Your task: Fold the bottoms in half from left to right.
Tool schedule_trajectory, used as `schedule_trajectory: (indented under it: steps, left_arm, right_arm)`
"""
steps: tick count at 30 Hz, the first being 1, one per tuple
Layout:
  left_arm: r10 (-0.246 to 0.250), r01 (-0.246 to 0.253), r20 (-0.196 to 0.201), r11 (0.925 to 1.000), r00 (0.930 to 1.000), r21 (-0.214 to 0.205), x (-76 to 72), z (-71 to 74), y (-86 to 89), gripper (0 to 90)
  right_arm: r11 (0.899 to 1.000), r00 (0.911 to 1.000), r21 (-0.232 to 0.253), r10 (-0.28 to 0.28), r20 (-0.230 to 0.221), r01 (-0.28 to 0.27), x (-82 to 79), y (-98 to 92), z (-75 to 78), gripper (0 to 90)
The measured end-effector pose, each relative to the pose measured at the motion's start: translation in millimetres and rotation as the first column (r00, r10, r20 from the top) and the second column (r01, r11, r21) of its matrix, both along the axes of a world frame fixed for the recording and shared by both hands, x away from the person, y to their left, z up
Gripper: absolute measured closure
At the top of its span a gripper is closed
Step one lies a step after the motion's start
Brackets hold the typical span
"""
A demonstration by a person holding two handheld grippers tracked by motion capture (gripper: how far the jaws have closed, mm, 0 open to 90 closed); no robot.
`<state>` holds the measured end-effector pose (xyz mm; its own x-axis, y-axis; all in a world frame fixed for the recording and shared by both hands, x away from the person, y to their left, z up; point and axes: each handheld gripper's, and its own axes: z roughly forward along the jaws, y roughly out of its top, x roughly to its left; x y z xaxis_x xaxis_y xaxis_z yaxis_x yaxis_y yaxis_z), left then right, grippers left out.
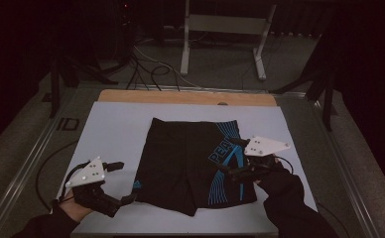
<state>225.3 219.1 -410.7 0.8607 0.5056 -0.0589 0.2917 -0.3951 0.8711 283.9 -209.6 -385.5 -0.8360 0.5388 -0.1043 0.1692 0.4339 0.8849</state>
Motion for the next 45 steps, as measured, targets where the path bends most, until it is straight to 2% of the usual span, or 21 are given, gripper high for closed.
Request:
schedule_trajectory:
  steps: [6,13,15,19,30,34,37,43,45]
  left_arm:
    - [0.034,-0.034,0.005,0.9994,0.9994,0.010,1.7,4.1,-1.3,0.0]
    - [0.087,-0.087,0.009,0.9957,0.9962,0.032,3.7,-0.3,-2.8,0.0]
    - [0.096,-0.097,0.023,0.9945,0.9951,0.040,3.4,-1.8,-3.3,0.0]
    - [0.122,-0.122,0.015,0.9911,0.9925,0.053,4.3,-4.9,-3.3,0.0]
    - [0.210,-0.211,0.016,0.9759,0.9776,0.056,4.8,-15.8,-5.5,0.0]
    - [0.253,-0.253,0.018,0.9657,0.9674,0.058,6.3,-20.3,-5.0,0.0]
    - [0.267,-0.268,0.018,0.9611,0.9634,0.066,6.5,-23.2,-5.3,0.0]
    - [0.275,-0.274,0.006,0.9589,0.9615,0.073,6.8,-29.9,-6.9,0.0]
    - [0.284,-0.283,0.003,0.9560,0.9588,0.076,7.6,-32.5,-7.5,0.0]
  right_arm:
    - [1.000,1.0000,0.004,0.001,0.003,-0.001,14.6,12.0,4.5,9.7]
    - [1.000,0.9998,-0.002,0.009,0.020,-0.009,32.4,30.4,8.5,9.7]
    - [1.000,0.9997,-0.003,0.011,0.021,-0.011,36.3,36.6,9.5,9.7]
    - [1.000,0.9994,-0.009,0.024,0.023,-0.024,44.3,47.7,9.7,9.7]
    - [0.999,0.9988,-0.015,0.048,-0.001,-0.048,59.2,76.3,1.2,9.7]
    - [0.998,0.9986,-0.024,0.053,-0.005,-0.053,65.4,86.4,-2.3,9.8]
    - [0.998,0.9987,-0.030,0.049,-0.008,-0.050,70.2,93.4,-5.2,9.8]
    - [0.997,0.9982,-0.048,0.058,-0.015,-0.058,78.9,106.4,-11.9,9.8]
    - [0.997,0.9982,-0.046,0.056,-0.021,-0.057,82.3,111.1,-15.1,9.8]
